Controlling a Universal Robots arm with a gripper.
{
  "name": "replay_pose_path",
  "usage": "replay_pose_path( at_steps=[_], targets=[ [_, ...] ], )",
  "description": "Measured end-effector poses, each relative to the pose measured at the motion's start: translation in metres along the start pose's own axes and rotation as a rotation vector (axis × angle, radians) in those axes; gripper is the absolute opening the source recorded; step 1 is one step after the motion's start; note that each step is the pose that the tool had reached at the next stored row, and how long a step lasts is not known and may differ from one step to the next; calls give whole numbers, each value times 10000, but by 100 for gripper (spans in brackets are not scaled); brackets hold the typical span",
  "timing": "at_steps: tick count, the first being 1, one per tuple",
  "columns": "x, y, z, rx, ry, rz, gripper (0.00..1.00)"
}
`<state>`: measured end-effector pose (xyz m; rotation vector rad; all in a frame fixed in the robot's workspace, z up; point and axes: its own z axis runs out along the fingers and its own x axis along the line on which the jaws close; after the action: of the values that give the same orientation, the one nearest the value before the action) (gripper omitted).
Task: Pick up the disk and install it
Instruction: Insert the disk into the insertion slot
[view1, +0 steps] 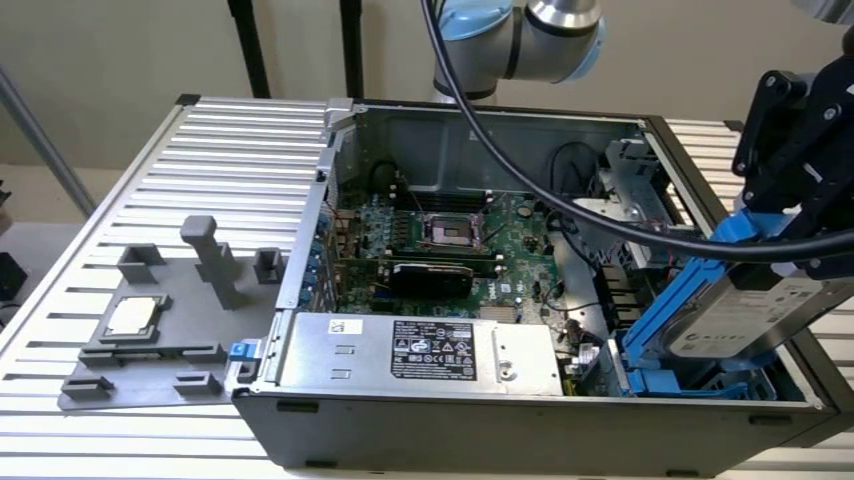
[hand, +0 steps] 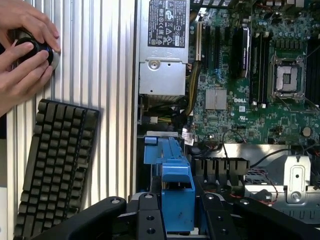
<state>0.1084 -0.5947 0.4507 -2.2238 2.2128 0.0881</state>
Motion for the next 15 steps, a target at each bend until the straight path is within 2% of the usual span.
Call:
replay_pose_path(
  at_steps=[15],
  targets=[
    [-38, -3, 71, 0, -17, 2, 33]
  ],
)
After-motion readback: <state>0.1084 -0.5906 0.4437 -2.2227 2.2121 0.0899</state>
